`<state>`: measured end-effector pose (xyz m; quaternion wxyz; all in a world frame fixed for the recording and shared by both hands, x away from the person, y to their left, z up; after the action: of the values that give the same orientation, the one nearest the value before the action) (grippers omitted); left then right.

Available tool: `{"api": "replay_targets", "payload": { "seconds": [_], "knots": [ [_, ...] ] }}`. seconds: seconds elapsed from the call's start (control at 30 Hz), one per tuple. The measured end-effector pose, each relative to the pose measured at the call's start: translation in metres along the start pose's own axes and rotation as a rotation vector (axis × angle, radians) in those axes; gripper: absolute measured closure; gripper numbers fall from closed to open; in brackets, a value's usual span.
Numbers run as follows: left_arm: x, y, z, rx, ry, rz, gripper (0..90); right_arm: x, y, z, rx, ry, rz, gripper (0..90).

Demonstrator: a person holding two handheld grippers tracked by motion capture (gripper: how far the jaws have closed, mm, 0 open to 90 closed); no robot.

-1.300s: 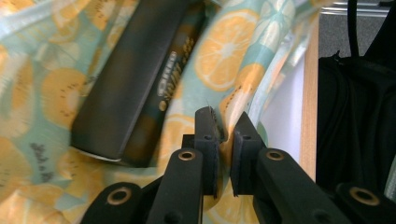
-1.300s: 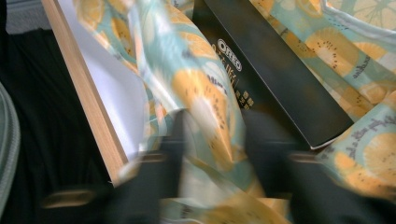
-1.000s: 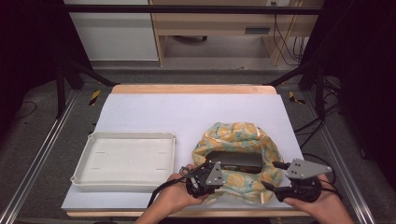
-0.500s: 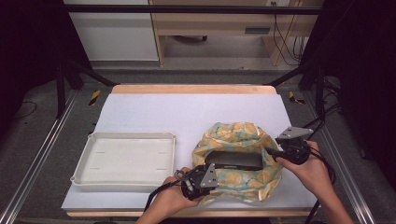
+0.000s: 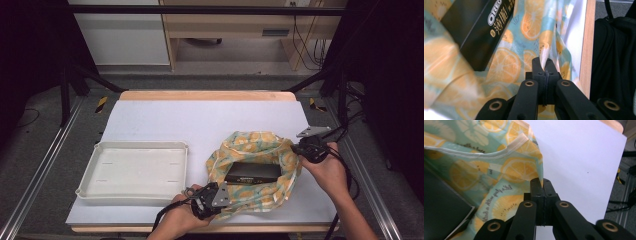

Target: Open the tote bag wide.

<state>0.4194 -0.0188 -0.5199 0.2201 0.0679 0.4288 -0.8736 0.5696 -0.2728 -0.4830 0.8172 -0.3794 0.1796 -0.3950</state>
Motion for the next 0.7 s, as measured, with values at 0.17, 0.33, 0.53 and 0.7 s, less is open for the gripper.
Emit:
{"api": "replay_targets", "payload": {
  "seconds": [0.17,0.33,0.53,0.7],
  "knots": [
    [0.002,0.001,-0.002,-0.008,0.009,-0.008,90.0,0.009,0.009,-0.005,-0.025,0.02,-0.009,90.0],
    [0.005,0.001,-0.004,-0.013,0.018,-0.006,90.0,0.014,0.014,-0.012,-0.034,0.036,-0.009,90.0],
    [0.007,-0.001,-0.005,-0.016,0.026,-0.014,90.0,0.017,0.014,-0.016,-0.02,0.064,0.007,90.0],
    [0.01,-0.002,-0.006,-0.02,0.034,-0.02,90.0,0.019,0.015,-0.015,-0.015,0.068,0.01,90.0]
  ]
}}
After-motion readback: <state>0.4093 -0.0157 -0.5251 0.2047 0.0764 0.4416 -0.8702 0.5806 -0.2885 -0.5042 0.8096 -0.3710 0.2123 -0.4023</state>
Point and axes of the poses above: each handheld gripper's, and its own axes: y roughly forward along the jaws, z roughly out of its top, x roughly to its right, the point moved 10 cm from there along y, roughly forward along the jaws, and after that the axes turned 12 degrees about z, right-handed, at the moved point
